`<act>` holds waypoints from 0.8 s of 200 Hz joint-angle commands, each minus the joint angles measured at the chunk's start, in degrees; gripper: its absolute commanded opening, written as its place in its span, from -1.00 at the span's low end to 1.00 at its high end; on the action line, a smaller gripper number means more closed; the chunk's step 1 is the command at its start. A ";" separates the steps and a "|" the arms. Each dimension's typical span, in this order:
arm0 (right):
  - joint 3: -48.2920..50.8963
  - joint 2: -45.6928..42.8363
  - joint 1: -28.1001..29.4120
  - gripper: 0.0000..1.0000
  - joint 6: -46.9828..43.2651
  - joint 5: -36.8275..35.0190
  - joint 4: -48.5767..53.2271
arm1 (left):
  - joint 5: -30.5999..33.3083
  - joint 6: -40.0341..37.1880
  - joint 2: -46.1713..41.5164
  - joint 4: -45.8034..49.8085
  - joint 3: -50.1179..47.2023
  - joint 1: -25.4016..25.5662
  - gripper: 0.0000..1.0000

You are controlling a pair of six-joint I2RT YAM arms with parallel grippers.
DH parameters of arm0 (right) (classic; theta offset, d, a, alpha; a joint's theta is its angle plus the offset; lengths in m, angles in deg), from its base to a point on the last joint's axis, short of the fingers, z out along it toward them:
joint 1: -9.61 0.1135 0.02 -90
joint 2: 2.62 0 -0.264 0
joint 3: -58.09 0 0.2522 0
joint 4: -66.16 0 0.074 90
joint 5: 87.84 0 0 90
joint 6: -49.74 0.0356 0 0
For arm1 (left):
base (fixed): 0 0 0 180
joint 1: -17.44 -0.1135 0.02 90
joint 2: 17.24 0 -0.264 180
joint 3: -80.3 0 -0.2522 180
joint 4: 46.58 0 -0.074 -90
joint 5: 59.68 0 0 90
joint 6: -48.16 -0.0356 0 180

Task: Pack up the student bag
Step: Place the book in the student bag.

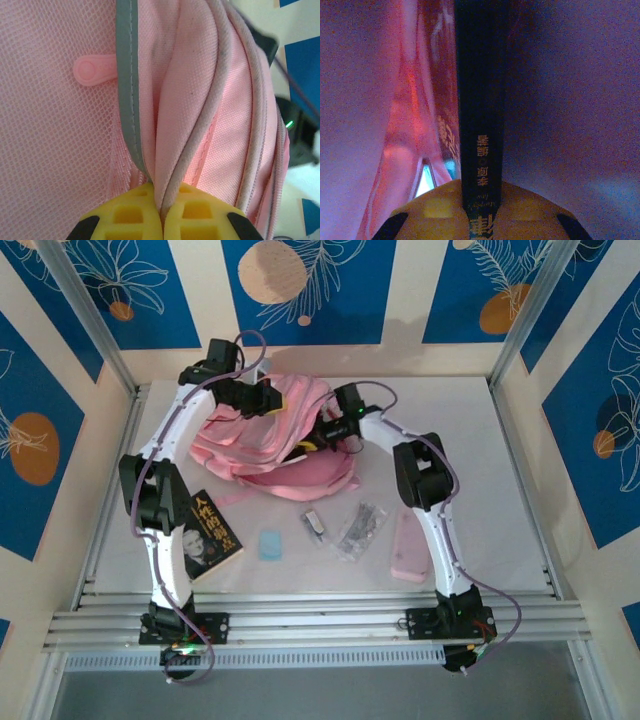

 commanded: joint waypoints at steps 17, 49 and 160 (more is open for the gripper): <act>-14.26 5.73 -4.14 -1.00 -22.04 11.62 31.14 | -4.11 -4.03 -0.09 3.42 3.16 -0.32 -1.00; -23.03 12.77 -1.70 -1.00 -18.51 10.19 32.30 | -4.06 -4.60 -0.30 4.03 3.11 0.00 -1.00; -12.53 -0.90 0.59 0.35 -1.83 -10.38 17.69 | 1.49 -2.80 -0.09 2.60 1.87 0.04 -1.00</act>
